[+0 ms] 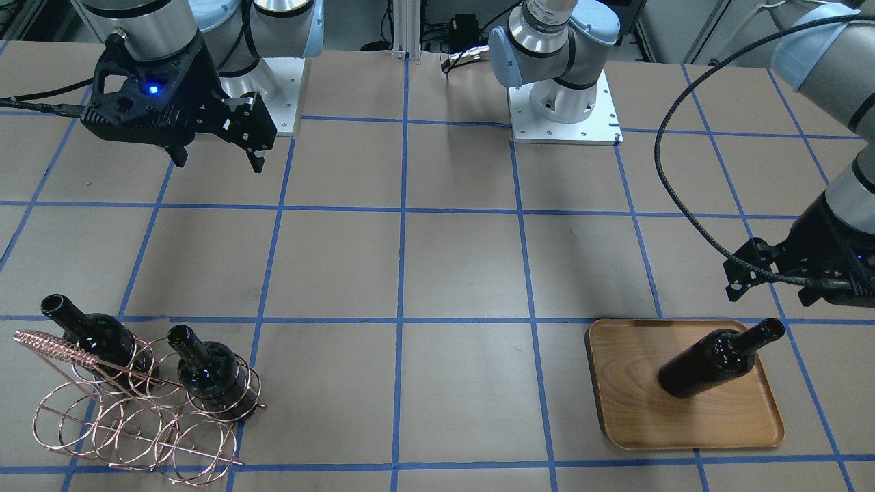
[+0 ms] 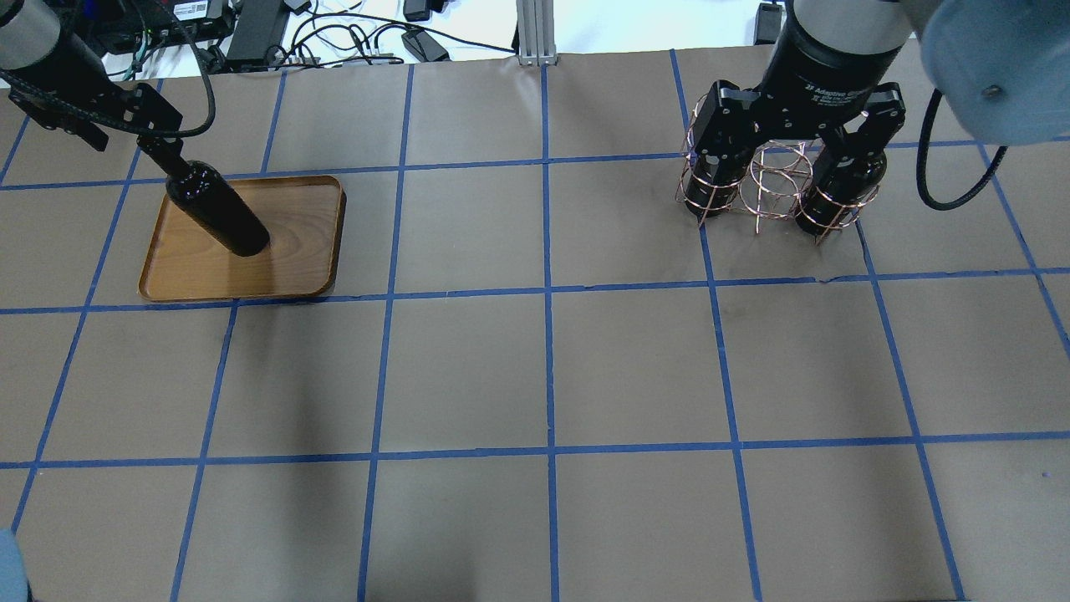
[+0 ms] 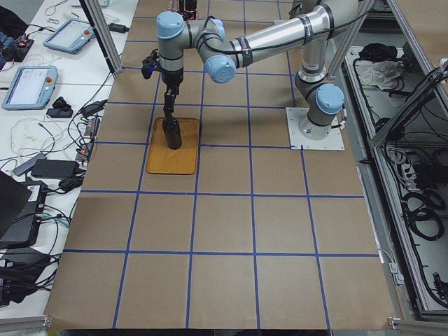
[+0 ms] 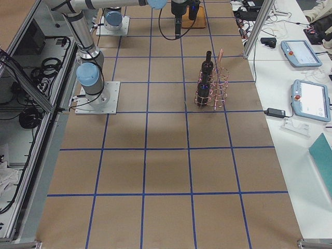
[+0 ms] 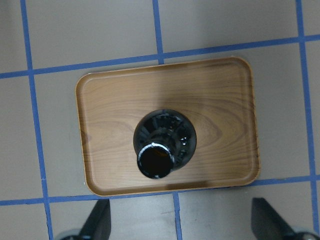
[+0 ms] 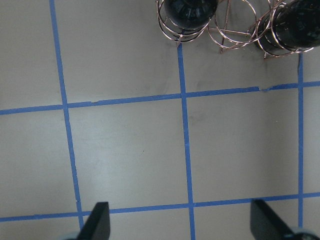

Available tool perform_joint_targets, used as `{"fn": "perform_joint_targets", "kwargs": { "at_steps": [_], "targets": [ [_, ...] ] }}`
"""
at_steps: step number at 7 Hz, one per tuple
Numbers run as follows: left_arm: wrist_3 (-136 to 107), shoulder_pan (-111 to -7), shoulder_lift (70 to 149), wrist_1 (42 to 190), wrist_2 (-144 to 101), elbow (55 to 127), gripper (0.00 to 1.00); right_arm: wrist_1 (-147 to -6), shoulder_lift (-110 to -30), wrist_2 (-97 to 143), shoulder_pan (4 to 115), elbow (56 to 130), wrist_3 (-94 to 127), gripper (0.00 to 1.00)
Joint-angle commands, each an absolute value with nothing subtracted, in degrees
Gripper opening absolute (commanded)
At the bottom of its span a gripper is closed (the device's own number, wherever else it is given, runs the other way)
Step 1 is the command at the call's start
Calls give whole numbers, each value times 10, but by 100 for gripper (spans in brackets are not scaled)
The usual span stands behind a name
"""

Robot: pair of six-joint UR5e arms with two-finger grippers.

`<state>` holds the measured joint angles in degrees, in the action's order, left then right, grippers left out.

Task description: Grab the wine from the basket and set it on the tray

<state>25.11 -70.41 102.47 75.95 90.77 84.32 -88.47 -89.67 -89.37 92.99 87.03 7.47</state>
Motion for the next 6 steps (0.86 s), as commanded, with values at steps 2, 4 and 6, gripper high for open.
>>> {"fn": "perform_joint_targets", "kwargs": {
  "at_steps": [2,4,6],
  "targets": [
    [106,-776,941,819,901,840,100,-886,-897,-893,930,875,75,100],
    [-74,-885,920,821,905,841,100,-885,-897,-894,929,875,75,100],
    [-119,-952,913,836,906,841,100,-885,-898,-895,929,875,75,100]
  ]
}}
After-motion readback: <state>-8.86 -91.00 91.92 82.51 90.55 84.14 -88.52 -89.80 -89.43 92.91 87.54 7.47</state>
